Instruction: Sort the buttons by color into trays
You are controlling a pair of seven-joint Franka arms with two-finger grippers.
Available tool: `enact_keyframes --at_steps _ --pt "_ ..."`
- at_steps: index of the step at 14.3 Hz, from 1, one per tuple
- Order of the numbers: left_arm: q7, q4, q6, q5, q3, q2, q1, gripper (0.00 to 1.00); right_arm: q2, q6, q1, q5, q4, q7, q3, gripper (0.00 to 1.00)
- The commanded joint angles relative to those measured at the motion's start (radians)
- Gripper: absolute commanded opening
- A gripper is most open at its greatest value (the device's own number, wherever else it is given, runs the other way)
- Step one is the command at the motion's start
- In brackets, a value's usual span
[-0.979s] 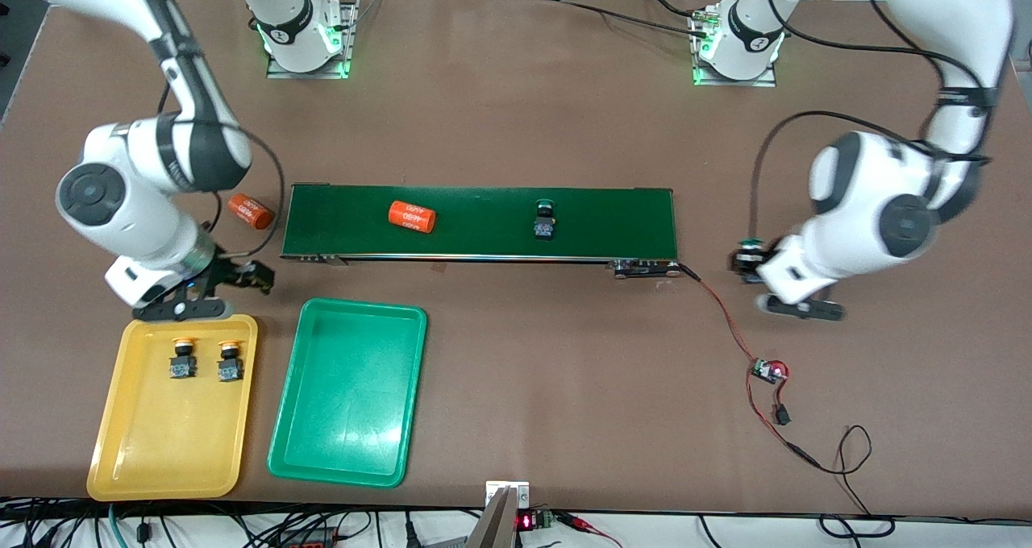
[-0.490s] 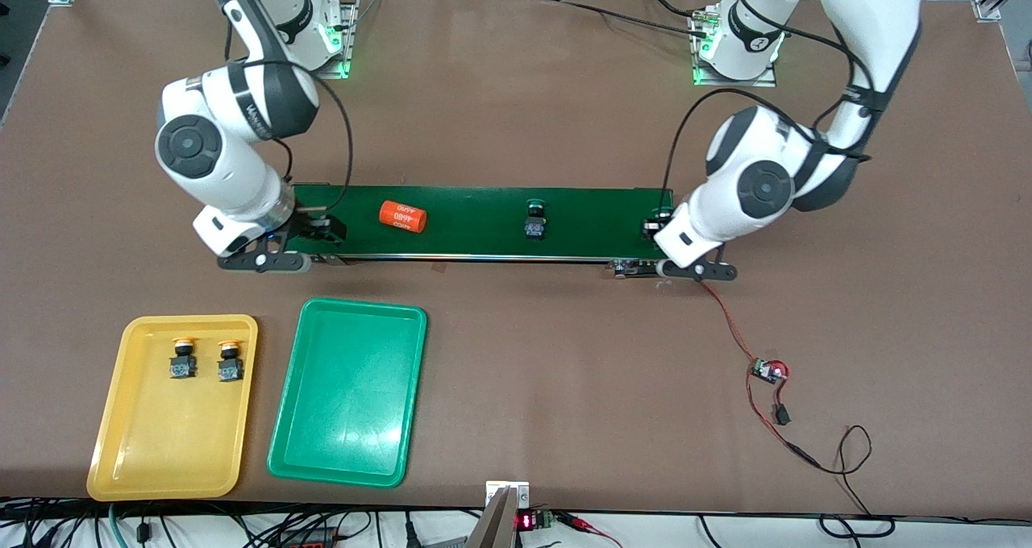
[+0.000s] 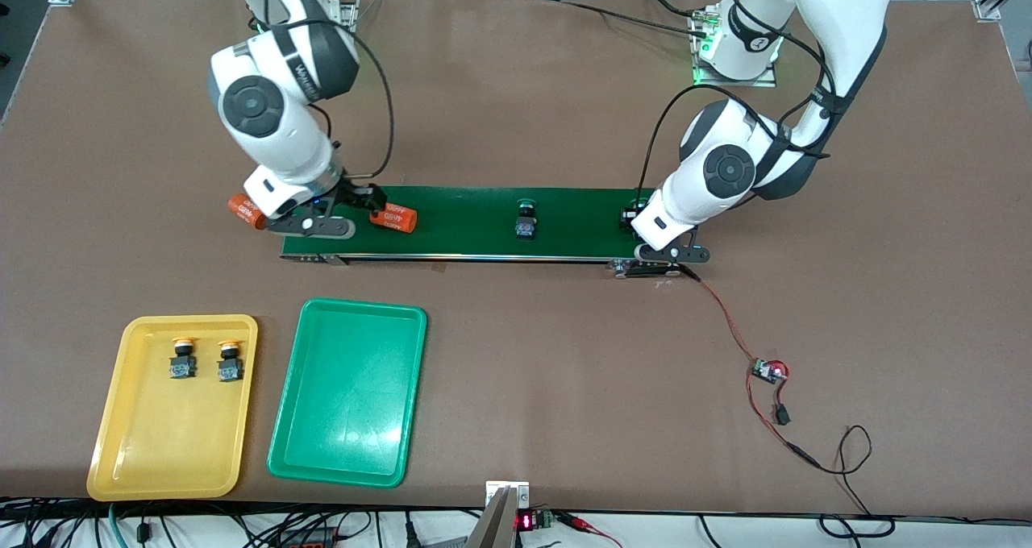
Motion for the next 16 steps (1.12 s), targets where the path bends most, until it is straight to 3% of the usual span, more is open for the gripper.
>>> enact_keyframes --at_steps 1,7,12,16 --pt "-0.013 -0.01 0.01 -0.011 -0.004 -0.021 0.001 1.0 -0.015 0.037 0.026 0.011 -0.03 0.069 0.018 1.0" --pt "0.013 0.025 -0.069 -0.013 0.054 -0.116 0.006 1.0 0.05 0.098 0.083 0.005 -0.02 0.074 0.018 1.0" --pt "0.235 0.231 -0.414 -0.02 0.203 -0.136 0.001 1.0 0.097 0.184 0.107 -0.008 0.003 0.086 0.018 1.0" --pt "0.437 0.323 -0.551 -0.02 0.371 -0.185 -0.01 1.0 0.113 0.201 0.117 -0.053 0.007 0.086 0.017 1.0"
